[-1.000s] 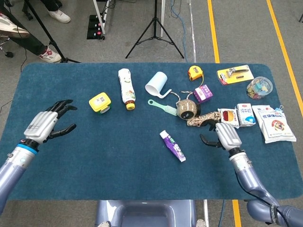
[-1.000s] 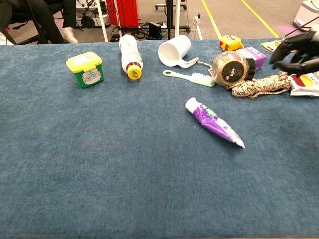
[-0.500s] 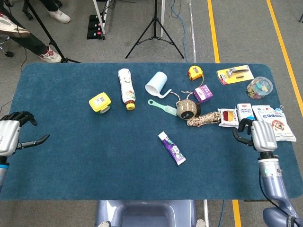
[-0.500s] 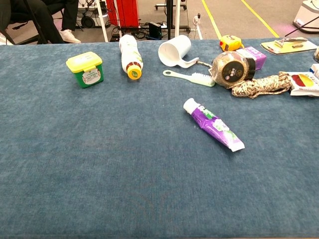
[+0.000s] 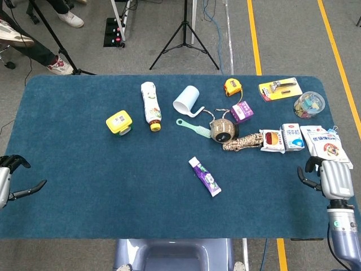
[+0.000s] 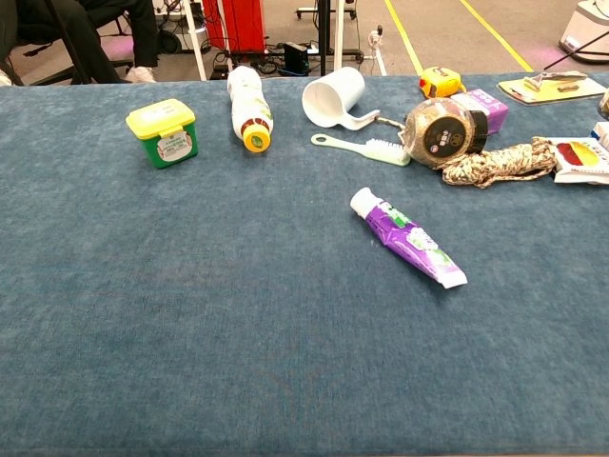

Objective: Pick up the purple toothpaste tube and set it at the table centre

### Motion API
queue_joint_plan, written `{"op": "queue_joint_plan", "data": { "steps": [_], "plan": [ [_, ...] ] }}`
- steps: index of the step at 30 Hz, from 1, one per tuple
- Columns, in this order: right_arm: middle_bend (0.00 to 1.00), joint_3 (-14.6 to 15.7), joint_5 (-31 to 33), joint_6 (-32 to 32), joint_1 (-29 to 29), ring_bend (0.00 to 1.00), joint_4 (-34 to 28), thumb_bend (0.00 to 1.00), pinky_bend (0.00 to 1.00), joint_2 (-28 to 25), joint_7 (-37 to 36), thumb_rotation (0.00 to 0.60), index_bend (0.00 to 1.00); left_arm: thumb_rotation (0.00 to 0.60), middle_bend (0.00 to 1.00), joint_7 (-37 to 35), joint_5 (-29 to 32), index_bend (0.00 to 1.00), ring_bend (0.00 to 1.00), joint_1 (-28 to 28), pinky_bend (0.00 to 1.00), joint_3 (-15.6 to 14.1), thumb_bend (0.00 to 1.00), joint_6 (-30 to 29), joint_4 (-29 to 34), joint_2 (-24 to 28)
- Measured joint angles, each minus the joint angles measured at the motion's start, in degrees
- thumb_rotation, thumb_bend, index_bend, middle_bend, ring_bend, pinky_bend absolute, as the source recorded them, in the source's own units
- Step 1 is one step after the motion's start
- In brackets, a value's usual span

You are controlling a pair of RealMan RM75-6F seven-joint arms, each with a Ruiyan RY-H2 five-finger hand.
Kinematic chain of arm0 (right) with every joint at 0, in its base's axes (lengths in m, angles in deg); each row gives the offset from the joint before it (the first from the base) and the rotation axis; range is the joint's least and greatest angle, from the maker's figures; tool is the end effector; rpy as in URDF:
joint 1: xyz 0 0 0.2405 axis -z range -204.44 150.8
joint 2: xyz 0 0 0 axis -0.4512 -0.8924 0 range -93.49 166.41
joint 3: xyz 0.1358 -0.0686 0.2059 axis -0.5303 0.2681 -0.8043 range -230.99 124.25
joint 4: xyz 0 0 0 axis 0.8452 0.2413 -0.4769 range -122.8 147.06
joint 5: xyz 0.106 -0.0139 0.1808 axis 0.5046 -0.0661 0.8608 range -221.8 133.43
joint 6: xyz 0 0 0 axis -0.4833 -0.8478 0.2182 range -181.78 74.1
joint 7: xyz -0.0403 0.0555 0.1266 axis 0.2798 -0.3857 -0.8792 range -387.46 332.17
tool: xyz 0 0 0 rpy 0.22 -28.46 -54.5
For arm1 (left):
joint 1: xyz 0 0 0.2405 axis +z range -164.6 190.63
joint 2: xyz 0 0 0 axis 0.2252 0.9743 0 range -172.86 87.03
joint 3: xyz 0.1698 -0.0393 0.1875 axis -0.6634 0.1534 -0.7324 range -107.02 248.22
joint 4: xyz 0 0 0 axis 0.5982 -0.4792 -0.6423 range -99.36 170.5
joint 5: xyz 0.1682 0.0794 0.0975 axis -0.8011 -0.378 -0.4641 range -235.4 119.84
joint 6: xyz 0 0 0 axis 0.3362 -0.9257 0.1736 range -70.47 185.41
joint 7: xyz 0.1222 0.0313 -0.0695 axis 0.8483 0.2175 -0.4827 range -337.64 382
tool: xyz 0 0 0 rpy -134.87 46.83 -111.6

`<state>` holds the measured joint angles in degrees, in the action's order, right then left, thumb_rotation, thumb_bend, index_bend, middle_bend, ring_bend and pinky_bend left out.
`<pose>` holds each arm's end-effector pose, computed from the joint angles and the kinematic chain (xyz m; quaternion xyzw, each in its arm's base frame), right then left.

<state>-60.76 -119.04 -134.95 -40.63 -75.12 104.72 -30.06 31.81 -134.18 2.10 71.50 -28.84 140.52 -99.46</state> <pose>-0.3106 -0.2470 0.1575 0.5496 -0.3965 0.4208 0.6030 -0.2813 0.2000 0.1863 -0.5877 -0.3762 -0.3577 0.6206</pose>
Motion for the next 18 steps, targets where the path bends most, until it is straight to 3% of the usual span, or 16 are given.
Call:
{"op": "queue_joint_plan", "data": {
  "steps": [18],
  "plan": [
    [0.63,0.67,-1.89,-3.68,4.99,0.68,-2.34,0.48,0.64,-1.93,0.00,0.367,0.65,0.262,0.36,-1.06,-3.57,0.43,0.26,1.52,0.34,0.45,0.09,1.08,2.08,1.15]
  ]
}}
